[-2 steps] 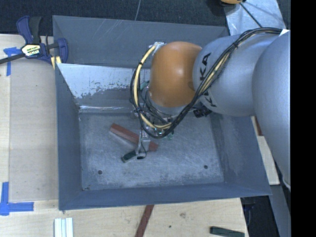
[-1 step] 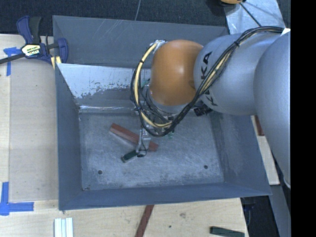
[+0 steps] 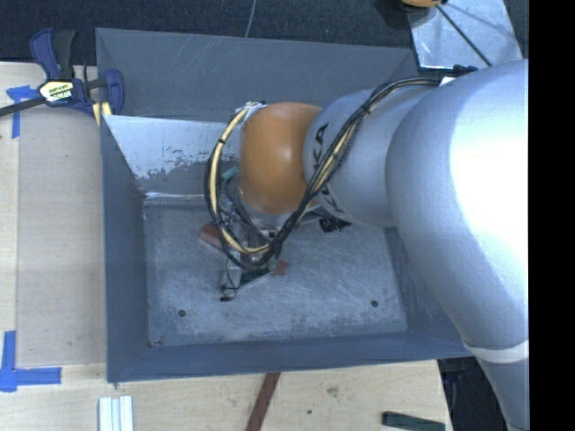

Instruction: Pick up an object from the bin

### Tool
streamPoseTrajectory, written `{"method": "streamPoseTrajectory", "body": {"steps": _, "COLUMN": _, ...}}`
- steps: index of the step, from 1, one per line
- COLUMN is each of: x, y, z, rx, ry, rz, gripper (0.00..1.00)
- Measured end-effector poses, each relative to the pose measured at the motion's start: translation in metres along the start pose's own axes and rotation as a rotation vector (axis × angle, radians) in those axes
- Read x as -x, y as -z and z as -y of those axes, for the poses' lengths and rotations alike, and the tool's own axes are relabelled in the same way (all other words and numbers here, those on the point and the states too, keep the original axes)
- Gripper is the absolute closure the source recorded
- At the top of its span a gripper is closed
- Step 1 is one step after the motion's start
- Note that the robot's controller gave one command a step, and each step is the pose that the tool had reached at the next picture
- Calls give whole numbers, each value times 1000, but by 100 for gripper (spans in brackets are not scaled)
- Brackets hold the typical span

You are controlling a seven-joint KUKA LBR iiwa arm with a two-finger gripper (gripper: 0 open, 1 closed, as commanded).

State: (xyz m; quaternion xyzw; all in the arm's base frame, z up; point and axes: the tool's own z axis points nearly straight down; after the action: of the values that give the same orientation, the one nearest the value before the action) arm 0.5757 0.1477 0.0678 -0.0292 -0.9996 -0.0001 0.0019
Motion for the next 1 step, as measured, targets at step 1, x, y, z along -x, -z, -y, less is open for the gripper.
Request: {"method": "streamPoseTrajectory", "body": {"steps": 1, "x": 10, "y": 4, "z": 1, "rx": 2, "ry": -79, "rz": 11, "gripper": 0}}
